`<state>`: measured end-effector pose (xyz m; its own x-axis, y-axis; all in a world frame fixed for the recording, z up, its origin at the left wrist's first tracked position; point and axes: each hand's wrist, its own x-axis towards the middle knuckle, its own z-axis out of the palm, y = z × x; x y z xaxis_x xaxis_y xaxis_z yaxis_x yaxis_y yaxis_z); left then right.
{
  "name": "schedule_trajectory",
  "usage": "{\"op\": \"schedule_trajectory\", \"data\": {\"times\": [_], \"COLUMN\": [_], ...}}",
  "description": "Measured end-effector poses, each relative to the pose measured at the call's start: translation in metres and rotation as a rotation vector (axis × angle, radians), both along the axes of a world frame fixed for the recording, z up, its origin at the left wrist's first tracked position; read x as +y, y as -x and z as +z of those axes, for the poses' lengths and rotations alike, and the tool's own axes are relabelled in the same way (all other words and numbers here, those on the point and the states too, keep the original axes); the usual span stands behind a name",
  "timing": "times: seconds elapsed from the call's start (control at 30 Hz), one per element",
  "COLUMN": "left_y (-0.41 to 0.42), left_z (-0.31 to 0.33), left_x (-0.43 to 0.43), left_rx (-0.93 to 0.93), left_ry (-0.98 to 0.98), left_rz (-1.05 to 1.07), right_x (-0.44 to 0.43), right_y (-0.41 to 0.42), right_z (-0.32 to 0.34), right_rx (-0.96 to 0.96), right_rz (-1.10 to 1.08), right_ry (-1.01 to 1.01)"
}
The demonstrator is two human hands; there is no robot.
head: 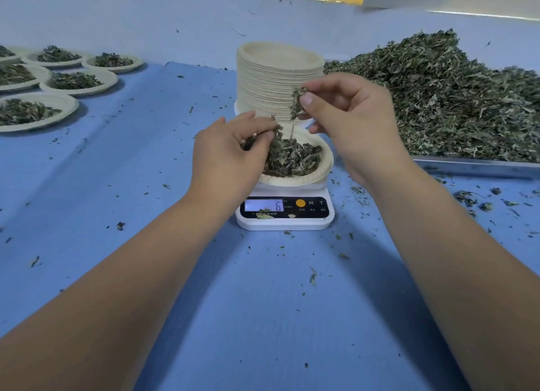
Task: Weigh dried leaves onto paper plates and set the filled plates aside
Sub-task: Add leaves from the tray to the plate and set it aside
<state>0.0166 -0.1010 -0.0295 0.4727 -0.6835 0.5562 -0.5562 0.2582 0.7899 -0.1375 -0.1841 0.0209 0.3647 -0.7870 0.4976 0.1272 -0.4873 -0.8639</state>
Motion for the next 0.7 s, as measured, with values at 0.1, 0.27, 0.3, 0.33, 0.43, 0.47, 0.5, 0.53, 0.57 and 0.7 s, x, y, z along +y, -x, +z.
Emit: {"op": "schedule_trajectory", "data": {"times": [0.1, 0.27, 0.3, 0.33, 0.43, 0.47, 0.5, 0.53, 0.57, 0.7], "left_y": [-0.005, -0.012, -0.011, -0.011, -0.013, -0.013, -0.013, -0.013, -0.011, -0.008], "left_z": [-0.004, -0.008, -0.007, -0.005, -0.002, -0.002, -0.002, -0.002, -0.003, -0.003], "left_x": [-0.002, -0.006, -0.006, -0.006, -0.004, -0.004, -0.003, -0.003, -0.003, -0.002], "left_rx": [-0.04, 0.003, 0.047, 0.089, 0.151, 0.136, 0.098, 0.052, 0.016, -0.058], "left_ry": [-0.096, -0.263, -0.264, -0.258, -0.238, -0.241, -0.252, -0.267, -0.283, -0.299], "left_rz": [0.01, 0.011, 0.013, 0.016, -0.006, -0.027, -0.046, -0.062, -0.072, -0.084], "right_x": [-0.02, -0.051, -0.052, -0.052, -0.045, -0.041, -0.037, -0.033, -0.028, -0.014], "right_y": [0.015, 0.049, 0.051, 0.051, 0.043, 0.038, 0.033, 0.028, 0.024, 0.01], "right_z": [-0.005, -0.02, -0.023, -0.025, -0.024, -0.023, -0.022, -0.021, -0.022, -0.026], "right_rx": [0.082, 0.65, 0.725, 0.763, 0.745, 0.713, 0.678, 0.646, 0.624, 0.615], "right_rz": [-0.303, -0.693, -0.698, -0.697, -0.656, -0.618, -0.568, -0.506, -0.438, -0.2], "right_ry": [0.138, 0.142, 0.122, 0.116, 0.133, 0.146, 0.163, 0.185, 0.207, 0.27]}}
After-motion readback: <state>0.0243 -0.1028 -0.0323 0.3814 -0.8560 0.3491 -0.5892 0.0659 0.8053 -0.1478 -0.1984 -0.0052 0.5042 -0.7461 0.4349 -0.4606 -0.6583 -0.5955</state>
